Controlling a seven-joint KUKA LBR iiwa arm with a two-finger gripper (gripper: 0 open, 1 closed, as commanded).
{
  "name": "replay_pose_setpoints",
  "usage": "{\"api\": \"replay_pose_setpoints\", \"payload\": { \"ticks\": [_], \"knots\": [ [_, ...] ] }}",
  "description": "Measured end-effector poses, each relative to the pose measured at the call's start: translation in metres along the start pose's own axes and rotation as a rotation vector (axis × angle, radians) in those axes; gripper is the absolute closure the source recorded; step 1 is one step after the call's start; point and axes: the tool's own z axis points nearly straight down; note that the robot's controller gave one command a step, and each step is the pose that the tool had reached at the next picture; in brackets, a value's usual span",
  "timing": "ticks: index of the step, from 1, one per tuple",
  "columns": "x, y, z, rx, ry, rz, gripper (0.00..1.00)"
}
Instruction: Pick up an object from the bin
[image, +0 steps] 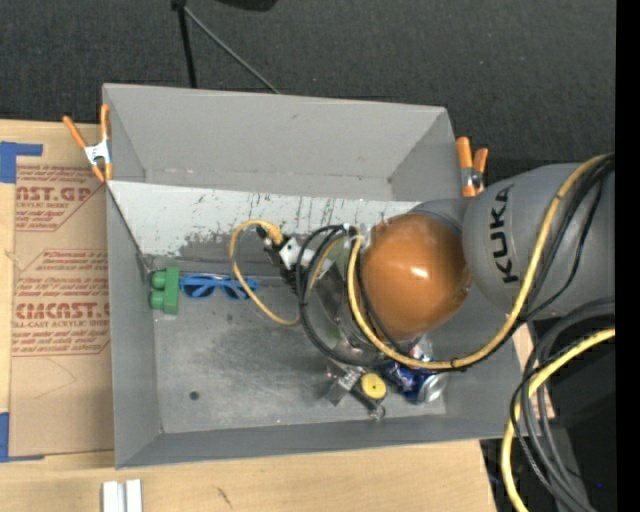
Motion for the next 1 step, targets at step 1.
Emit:
{"api": "replay_pose_setpoints", "payload": {
  "ticks": [1],
  "knots": [
    [-0.0007,0.0001,0.0004,-0.001,-0.001,0.000,0.00]
  ]
}}
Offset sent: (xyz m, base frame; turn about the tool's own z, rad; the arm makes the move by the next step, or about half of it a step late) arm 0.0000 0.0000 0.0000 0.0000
